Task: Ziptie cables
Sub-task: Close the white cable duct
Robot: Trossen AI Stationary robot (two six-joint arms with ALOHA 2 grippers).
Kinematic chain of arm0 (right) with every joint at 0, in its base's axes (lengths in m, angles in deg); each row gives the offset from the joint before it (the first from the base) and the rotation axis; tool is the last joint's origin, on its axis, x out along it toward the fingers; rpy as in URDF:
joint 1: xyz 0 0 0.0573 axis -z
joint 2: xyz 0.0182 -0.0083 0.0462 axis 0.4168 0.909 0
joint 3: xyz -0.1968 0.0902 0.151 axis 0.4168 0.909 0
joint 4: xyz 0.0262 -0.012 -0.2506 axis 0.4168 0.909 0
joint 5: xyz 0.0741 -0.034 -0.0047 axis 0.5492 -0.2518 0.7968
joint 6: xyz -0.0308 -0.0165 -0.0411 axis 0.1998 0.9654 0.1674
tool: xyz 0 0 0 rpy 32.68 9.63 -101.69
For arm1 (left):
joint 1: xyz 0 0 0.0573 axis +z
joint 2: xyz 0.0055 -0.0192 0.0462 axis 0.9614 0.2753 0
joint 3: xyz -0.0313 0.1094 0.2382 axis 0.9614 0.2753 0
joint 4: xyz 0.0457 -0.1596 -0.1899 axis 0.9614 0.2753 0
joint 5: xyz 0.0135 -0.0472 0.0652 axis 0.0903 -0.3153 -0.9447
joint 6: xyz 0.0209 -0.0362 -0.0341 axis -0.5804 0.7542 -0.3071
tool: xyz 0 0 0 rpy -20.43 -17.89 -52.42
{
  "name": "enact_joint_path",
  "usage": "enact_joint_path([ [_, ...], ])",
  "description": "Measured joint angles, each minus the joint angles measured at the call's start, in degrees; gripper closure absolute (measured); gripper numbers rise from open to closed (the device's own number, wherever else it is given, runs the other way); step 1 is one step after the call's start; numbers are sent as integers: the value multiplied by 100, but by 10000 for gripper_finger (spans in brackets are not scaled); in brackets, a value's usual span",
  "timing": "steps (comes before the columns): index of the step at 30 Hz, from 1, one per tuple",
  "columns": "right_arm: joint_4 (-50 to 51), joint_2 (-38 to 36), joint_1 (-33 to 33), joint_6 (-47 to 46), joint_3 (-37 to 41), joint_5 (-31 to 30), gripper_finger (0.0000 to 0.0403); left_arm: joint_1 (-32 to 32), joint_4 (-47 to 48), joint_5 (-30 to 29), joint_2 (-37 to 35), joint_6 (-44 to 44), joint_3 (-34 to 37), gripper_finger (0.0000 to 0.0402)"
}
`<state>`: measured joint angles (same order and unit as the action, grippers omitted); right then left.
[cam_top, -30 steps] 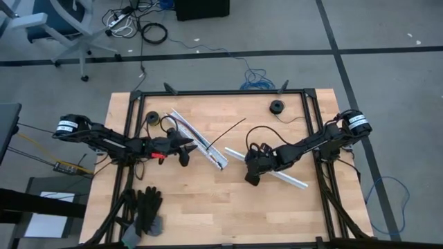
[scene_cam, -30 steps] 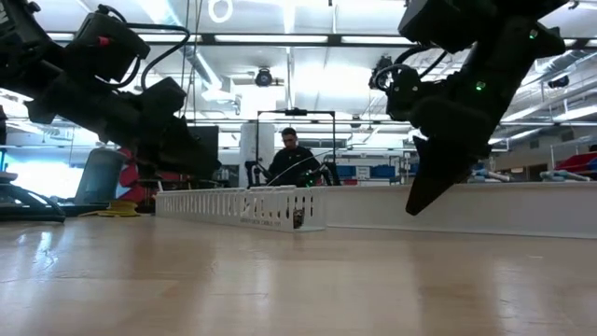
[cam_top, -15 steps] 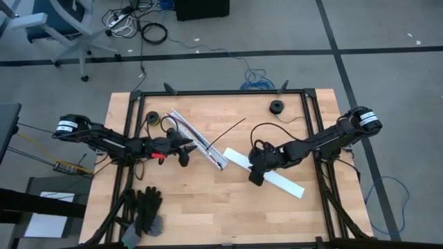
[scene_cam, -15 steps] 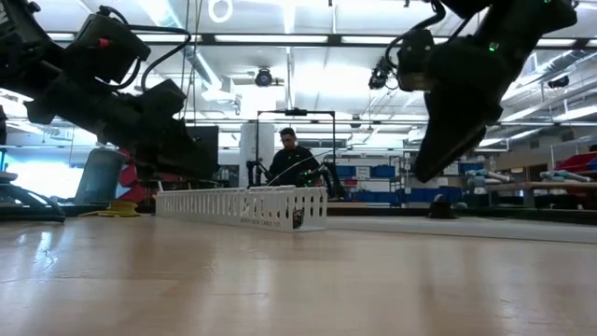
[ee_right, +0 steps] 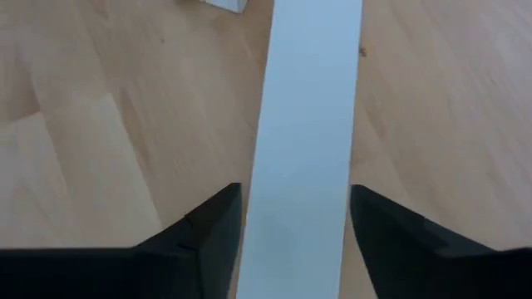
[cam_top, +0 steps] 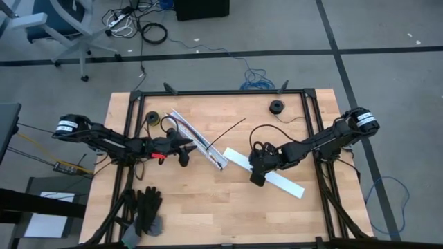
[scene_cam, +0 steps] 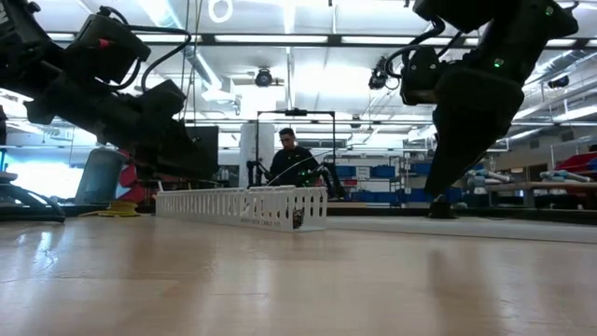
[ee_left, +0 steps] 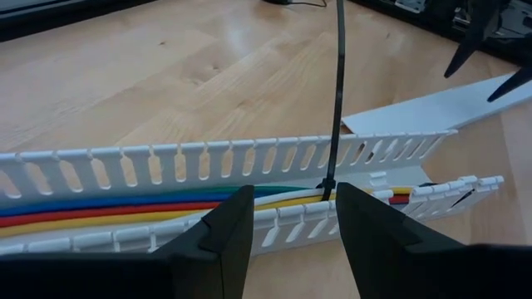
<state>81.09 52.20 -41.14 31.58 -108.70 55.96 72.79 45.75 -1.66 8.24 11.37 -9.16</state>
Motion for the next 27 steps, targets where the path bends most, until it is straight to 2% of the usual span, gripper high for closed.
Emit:
enact_joint_path([
  [9, -444, 375, 45, -71, 369, 315, 90, 0, 21, -2, -1, -5, 0, 255],
  [15, -742, 729, 35, -130, 439, 83, 56, 0, 48, -2, 1, -9, -1, 255],
  [20, -785, 971, 34, -117, 429, 1, 68, 0, 71, -3, 1, 17, 0, 255],
  [27, -924, 1025, -62, -157, 442, -159, 150, 0, 81, -4, 1, 50, 0, 255],
])
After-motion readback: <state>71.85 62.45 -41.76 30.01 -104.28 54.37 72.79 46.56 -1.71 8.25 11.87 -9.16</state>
